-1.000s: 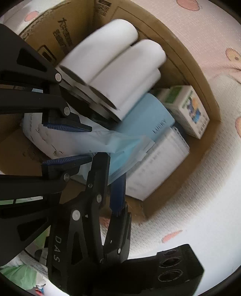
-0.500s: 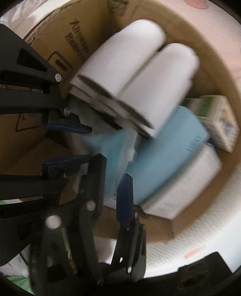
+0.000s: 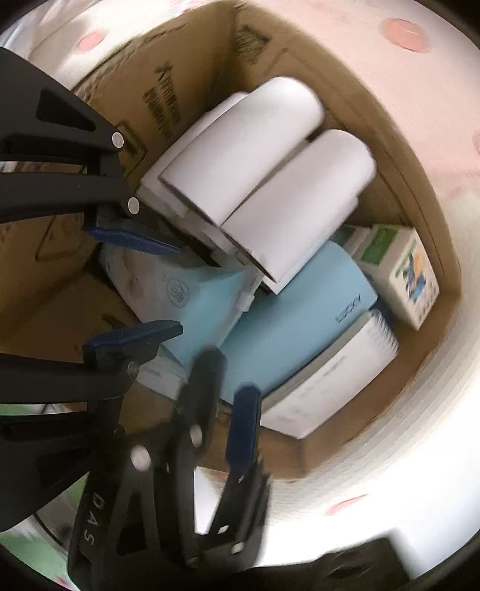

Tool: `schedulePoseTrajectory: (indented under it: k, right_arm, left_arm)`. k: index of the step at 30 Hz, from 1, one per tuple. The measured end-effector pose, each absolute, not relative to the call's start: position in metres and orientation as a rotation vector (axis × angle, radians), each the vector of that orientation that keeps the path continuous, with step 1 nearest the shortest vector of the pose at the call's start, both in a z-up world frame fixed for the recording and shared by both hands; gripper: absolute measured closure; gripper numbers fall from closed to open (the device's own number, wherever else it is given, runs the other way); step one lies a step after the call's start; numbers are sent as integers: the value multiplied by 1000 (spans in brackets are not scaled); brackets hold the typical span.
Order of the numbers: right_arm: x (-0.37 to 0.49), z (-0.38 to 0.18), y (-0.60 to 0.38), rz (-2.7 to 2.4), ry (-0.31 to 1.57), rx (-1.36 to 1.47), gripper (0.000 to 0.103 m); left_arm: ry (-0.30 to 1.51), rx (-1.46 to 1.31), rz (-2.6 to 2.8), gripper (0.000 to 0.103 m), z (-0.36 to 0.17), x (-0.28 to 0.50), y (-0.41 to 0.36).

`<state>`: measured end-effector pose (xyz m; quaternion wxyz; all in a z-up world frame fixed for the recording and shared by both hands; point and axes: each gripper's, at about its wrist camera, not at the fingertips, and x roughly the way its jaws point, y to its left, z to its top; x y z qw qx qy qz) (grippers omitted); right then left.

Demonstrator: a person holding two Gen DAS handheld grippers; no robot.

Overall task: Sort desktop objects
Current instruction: 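Lower the wipe pack into the box beside the tubes and open both grippers, then withdraw both grippers from the box and move toward the white sachet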

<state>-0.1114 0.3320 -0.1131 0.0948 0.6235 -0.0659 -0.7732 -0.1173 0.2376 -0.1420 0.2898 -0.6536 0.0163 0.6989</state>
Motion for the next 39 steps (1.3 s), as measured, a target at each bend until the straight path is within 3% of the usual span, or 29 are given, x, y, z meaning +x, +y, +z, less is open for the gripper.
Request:
schedulePoseTrajectory:
  k: [2,4,5,11,22,30,32,33,34,36,39]
  right_arm:
    - [-109,-104,341,-2370,-188,1832,66]
    - [-108,-94,350,-2428,-222,1777,66]
    - [-108,-91,353,-2435,-236,1756,66]
    - [-106,-89,364,-2467,-242,1746,66]
    - [-98,-92,374,-2498,-368,1757,66]
    - [-100,-96,379,-2512,-410,1797,66]
    - [-99,-96,377,-2505,-409,1827,66]
    - [-98,-95,376,-2503,-406,1833,66]
    - [-96,-93,374,-2502,-405,1832,66]
    - [-92,-89,372,-2507,-407,1830,66]
    - [-87,-80,367,-2530,-404,1822,66]
  left_arm:
    - [-53,-1817,1823,68,-152,-123,240]
    - [-79,-1889,1835,89,-161,-126,243]
    - [-71,-1913,1847,92,-165,-127,246]
    - [-85,-2052,1812,93,-185,-128,270]
    - [158,-2139,1895,95,-198,-132,322]
    - [165,-2190,1796,95,-199,-141,331]
    - [154,-2177,1783,91,-191,-138,328]
    - [144,-2160,1779,84,-185,-135,327]
    - [126,-2127,1776,67,-177,-131,325]
    - [84,-2040,1780,51,-155,-122,320]
    - [66,-1892,1880,51,-112,-109,310]
